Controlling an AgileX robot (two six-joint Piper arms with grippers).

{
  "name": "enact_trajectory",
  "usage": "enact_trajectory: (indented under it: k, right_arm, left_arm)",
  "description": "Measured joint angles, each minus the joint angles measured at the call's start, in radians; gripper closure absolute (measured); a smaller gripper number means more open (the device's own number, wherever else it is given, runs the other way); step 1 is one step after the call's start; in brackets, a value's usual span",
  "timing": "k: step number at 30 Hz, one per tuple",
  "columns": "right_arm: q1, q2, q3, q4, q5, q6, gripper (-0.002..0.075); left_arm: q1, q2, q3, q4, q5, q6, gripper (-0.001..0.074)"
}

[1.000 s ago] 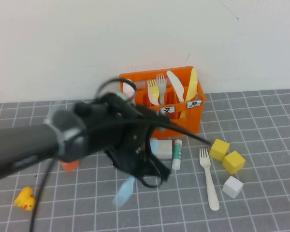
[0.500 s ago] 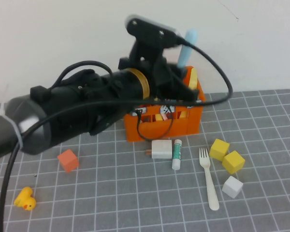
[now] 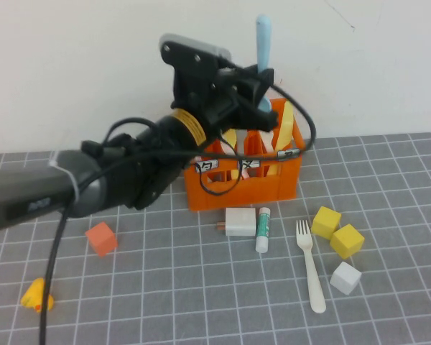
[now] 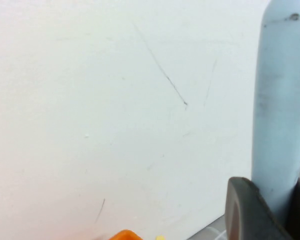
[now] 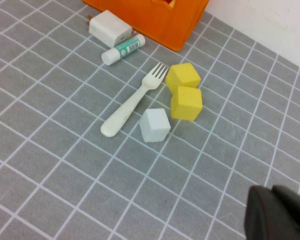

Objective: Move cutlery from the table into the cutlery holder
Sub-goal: Place the fork on the box

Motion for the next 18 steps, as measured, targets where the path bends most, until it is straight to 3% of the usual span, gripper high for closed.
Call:
enact_trajectory:
  k: [7,18]
  right_arm:
    - [0.000,0.000,0.000,0.000,0.000,-0.001,0.0729]
    - [0.000,0.000,0.000,0.000,0.000,-0.001,0.0729]
  left_arm:
    - [0.000,0.098,0.000,-0.114,-0.131,0.263,0.0618]
    - [0.000,0.178,0.000,-0.190,-0.234,0.333,0.0618]
